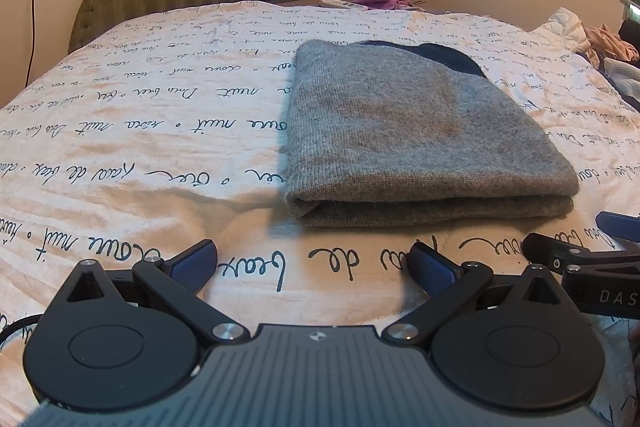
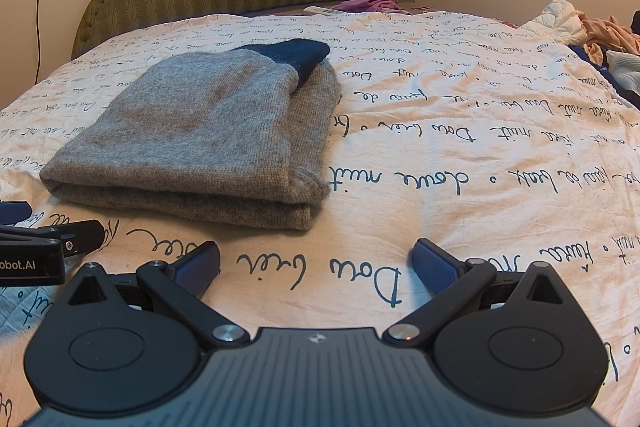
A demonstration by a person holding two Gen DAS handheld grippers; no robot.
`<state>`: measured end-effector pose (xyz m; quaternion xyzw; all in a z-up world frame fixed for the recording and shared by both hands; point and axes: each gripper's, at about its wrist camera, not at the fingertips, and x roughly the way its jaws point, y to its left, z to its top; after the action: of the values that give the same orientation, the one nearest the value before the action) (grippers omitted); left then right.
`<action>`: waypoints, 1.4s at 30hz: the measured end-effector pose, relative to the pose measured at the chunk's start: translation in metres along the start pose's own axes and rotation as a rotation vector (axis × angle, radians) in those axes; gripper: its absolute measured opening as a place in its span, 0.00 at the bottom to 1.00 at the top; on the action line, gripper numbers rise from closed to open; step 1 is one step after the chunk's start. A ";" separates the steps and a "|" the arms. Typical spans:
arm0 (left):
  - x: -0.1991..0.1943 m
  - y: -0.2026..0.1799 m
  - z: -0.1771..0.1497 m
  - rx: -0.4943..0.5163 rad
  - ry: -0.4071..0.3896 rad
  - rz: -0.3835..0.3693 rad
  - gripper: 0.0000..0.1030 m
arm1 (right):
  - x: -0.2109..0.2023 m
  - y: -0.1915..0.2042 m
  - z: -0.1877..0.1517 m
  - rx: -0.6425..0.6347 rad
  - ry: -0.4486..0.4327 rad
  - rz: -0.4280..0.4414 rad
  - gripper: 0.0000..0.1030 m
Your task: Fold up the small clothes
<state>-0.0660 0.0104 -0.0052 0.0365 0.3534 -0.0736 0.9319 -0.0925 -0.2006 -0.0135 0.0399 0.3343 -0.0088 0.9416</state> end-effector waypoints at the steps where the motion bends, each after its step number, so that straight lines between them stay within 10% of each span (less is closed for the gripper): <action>1: 0.001 0.001 0.001 -0.002 0.003 -0.001 1.00 | 0.000 0.000 0.000 0.000 0.000 -0.001 1.00; 42: 0.000 0.001 -0.002 -0.005 -0.009 0.001 1.00 | 0.000 0.000 0.000 0.001 -0.001 -0.001 1.00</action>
<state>-0.0673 0.0115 -0.0071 0.0340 0.3492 -0.0727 0.9336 -0.0923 -0.2004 -0.0136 0.0401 0.3340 -0.0094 0.9417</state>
